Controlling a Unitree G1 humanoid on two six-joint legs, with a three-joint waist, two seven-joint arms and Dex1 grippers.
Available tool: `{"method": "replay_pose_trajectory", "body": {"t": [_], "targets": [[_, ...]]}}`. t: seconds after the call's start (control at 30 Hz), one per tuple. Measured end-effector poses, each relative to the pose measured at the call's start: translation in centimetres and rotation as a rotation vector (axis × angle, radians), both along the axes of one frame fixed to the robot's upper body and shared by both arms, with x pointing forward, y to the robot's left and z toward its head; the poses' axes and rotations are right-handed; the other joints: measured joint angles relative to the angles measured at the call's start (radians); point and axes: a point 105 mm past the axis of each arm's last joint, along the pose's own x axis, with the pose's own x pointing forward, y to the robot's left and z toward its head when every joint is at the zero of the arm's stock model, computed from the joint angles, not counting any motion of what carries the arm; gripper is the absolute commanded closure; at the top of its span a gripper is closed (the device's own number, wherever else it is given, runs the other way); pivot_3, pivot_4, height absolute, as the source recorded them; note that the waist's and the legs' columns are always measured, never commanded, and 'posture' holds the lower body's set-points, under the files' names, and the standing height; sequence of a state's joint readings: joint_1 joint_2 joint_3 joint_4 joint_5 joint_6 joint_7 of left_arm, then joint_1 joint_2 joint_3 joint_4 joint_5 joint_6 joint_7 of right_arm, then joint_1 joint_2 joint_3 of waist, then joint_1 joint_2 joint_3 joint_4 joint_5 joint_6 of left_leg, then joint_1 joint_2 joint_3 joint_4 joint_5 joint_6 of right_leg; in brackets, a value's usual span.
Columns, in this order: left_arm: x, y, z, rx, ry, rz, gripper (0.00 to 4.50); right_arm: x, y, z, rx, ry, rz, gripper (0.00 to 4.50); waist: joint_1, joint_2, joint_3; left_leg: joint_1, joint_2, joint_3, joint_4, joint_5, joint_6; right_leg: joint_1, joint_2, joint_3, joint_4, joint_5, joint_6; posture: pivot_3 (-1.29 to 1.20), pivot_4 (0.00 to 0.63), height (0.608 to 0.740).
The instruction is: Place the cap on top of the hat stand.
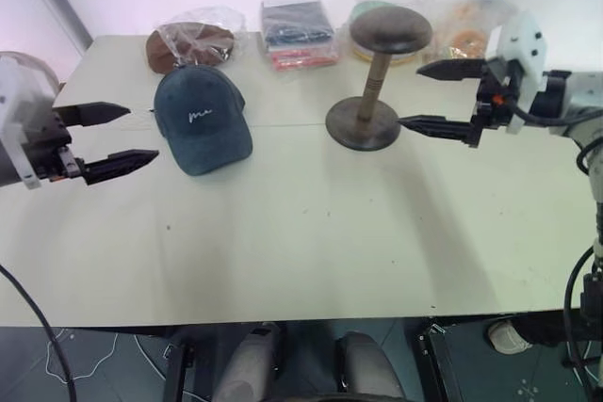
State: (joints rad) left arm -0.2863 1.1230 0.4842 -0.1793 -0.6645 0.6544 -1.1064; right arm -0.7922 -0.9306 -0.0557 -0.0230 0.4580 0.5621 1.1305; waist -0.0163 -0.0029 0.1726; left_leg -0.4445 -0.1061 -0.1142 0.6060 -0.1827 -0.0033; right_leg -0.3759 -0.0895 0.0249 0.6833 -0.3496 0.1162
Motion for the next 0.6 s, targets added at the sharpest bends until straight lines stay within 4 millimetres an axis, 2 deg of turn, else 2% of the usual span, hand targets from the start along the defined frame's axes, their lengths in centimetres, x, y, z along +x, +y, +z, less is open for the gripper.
{"method": "replay_pose_trajectory", "body": {"t": [0.2, 0.4, 0.6], "targets": [[0.2, -0.2, 1.1, -0.011, -0.039, 0.005, 0.04, 0.0, -0.2, 0.0, 0.006, -0.001, -0.009, 0.00, 0.000, 0.000, 0.000, 0.000, 0.000, 0.000, 0.000, 0.000, 0.000, 0.000, 0.000, 0.000, 0.000, 0.000, 0.000, 0.00, 0.150, 0.740], [0.5, -0.6, 0.5, -0.012, -0.011, -0.010, 0.04, -0.1, -0.4, 0.3, 0.016, -0.008, -0.015, 0.00, 0.000, 0.000, 0.000, 0.000, 0.000, 0.000, 0.000, 0.000, 0.000, 0.000, 0.000, 0.000, 0.000, 0.000, 0.000, 0.00, 0.150, 0.740], [0.5, -0.7, 0.6, -0.017, -0.017, -0.014, 0.04, -0.1, -0.5, 0.4, 0.017, -0.011, -0.018, 0.00, 0.000, 0.000, 0.000, 0.000, 0.000, 0.000, 0.000, 0.000, 0.000, 0.000, 0.000, 0.000, 0.000, 0.000, 0.000, 0.00, 0.150, 0.740]]}}
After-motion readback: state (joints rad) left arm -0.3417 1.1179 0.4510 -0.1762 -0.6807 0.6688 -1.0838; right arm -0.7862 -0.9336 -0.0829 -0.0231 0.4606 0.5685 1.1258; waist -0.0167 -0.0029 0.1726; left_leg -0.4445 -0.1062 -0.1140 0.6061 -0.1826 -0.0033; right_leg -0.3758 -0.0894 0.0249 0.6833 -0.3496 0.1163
